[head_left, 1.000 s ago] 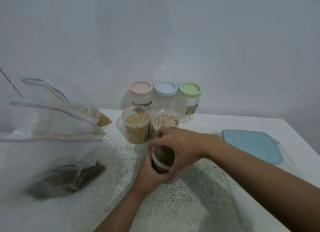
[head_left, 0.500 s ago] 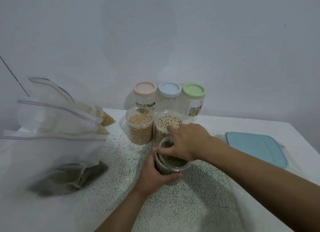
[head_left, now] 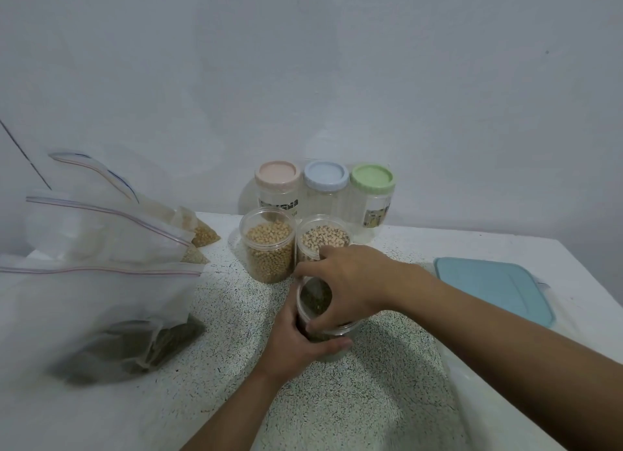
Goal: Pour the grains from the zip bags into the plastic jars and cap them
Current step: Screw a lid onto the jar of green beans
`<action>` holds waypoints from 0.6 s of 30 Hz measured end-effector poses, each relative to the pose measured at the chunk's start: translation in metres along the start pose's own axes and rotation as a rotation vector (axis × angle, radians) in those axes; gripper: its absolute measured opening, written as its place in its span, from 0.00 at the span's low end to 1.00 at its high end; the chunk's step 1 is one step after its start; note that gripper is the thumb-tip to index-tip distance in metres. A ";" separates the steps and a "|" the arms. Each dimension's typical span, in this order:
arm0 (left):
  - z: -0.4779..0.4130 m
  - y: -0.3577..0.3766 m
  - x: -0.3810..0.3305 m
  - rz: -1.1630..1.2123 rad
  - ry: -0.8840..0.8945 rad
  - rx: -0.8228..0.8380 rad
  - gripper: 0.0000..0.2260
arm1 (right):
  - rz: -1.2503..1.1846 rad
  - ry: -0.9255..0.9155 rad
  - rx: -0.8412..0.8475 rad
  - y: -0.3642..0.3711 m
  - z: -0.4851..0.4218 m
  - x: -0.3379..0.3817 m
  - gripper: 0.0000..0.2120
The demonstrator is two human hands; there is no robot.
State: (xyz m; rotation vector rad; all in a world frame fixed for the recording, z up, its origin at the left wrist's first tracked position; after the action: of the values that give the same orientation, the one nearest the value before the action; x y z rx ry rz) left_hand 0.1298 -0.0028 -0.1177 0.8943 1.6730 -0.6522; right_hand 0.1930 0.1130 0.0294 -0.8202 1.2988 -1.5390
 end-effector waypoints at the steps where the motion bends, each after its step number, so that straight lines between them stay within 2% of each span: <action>1: 0.000 0.000 0.000 0.000 0.000 0.004 0.44 | -0.009 0.010 0.010 0.000 0.000 0.000 0.37; 8: 0.000 -0.001 0.005 -0.013 0.002 0.025 0.42 | -0.076 0.145 0.025 0.005 0.000 0.001 0.36; 13: 0.002 -0.002 0.004 -0.040 -0.024 0.019 0.41 | -0.001 0.269 0.002 0.006 0.000 -0.008 0.49; 15: 0.001 -0.001 0.000 -0.032 -0.009 0.017 0.40 | -0.010 0.209 -0.026 0.004 0.003 -0.014 0.47; 18: 0.000 0.000 -0.001 -0.024 0.018 0.021 0.41 | -0.150 -0.092 0.022 0.001 0.006 -0.017 0.34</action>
State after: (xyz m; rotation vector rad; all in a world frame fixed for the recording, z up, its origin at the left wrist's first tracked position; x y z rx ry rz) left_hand 0.1296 -0.0030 -0.1171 0.8988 1.6983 -0.6803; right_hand 0.2045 0.1271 0.0305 -0.9815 1.1737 -1.6094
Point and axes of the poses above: each hand's wrist, its own z-axis away from the middle knuckle, its own y-axis out of the palm, x = y × z, the point moved 1 cm from there along -z, towards the middle knuckle, and after that the axes turned 12 degrees about y, right-handed, at the moved point
